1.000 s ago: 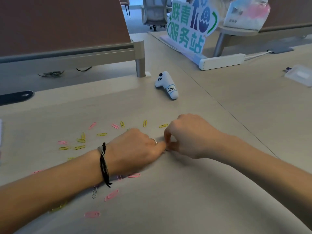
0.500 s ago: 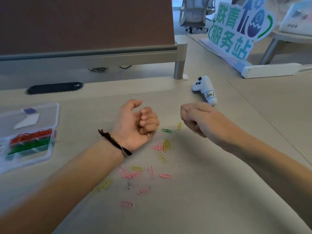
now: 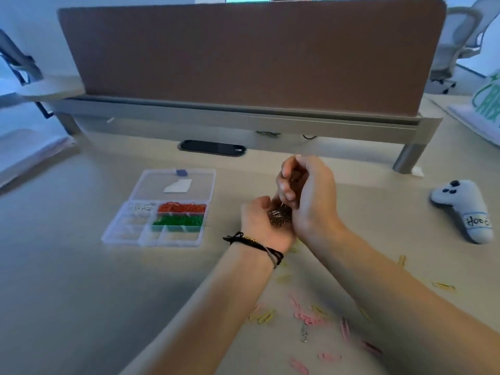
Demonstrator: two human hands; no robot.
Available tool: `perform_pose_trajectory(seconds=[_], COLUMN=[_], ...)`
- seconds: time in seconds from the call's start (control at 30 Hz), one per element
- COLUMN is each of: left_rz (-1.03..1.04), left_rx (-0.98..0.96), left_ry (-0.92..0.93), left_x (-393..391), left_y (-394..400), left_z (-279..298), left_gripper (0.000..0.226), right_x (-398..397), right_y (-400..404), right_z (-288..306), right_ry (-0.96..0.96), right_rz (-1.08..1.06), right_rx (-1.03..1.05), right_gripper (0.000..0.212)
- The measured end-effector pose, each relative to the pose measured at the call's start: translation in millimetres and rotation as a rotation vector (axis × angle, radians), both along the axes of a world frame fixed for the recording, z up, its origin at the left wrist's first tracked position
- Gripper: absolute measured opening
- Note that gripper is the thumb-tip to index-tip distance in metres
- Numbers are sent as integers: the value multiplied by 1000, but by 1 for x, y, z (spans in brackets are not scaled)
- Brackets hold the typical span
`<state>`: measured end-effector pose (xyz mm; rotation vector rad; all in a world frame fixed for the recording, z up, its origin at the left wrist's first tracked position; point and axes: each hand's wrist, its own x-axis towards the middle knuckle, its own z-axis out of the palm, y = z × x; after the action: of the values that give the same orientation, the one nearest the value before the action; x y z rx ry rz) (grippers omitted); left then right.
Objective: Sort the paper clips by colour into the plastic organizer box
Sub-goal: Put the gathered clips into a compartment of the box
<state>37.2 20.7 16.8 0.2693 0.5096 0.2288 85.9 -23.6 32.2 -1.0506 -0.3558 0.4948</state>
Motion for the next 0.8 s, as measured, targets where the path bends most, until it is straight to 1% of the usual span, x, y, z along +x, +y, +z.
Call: perform_pose_trajectory(seconds=[0.07, 0.1, 0.2, 0.23, 0.27, 0.3, 0.37, 0.43, 0.47, 0.5, 0.57, 0.6, 0.67, 0.73, 0.8], left_rz=[28, 55, 194, 201, 235, 307, 310, 251, 274, 318, 387, 432, 521, 537, 521], left_rx=[-8, -3, -127, -73, 141, 268, 34, -61, -106, -140, -187, -181, -133, -42, 80], left_ry=[-17, -16, -115, -172, -146, -111, -141, -160, -204, -199, -219, -208, -114, -31, -7], left_x=[-10, -15, -26, -31, -38, -42, -47, -53, -59, -65, -80, -88, -108, -124, -134], left_y=[12, 19, 40, 44, 46, 50, 61, 79, 88, 95, 118, 129, 160, 191, 214], left_z=[1, 3, 5, 11, 19, 18, 20, 15, 13, 12, 5, 4, 3, 3, 1], left_gripper=[32, 35, 49, 49, 49, 49, 39, 36, 38, 39, 40, 41, 47, 47, 49], right_x=[-9, -15, -33, -40, -45, -49, -51, -44, -38, -33, -29, -30, -40, -52, -64], right_y=[16, 23, 39, 46, 51, 57, 66, 77, 82, 86, 95, 98, 106, 115, 123], right_z=[-1, -1, 5, 6, 8, 9, 13, 17, 18, 19, 16, 11, 1, -10, -15], right_ry=[-149, -193, -305, -339, -365, -395, -499, -558, -553, -548, -571, -609, -732, -882, -1014], right_rz=[13, 28, 104, 127, 143, 155, 171, 146, 116, 88, 75, 104, 224, 355, 464], right_rx=[-32, -26, 16, 26, 49, 81, 129, 175, 176, 154, 37, -68, -328, -545, -680], right_gripper=[34, 35, 40, 42, 44, 43, 37, 30, 28, 26, 22, 21, 24, 37, 62])
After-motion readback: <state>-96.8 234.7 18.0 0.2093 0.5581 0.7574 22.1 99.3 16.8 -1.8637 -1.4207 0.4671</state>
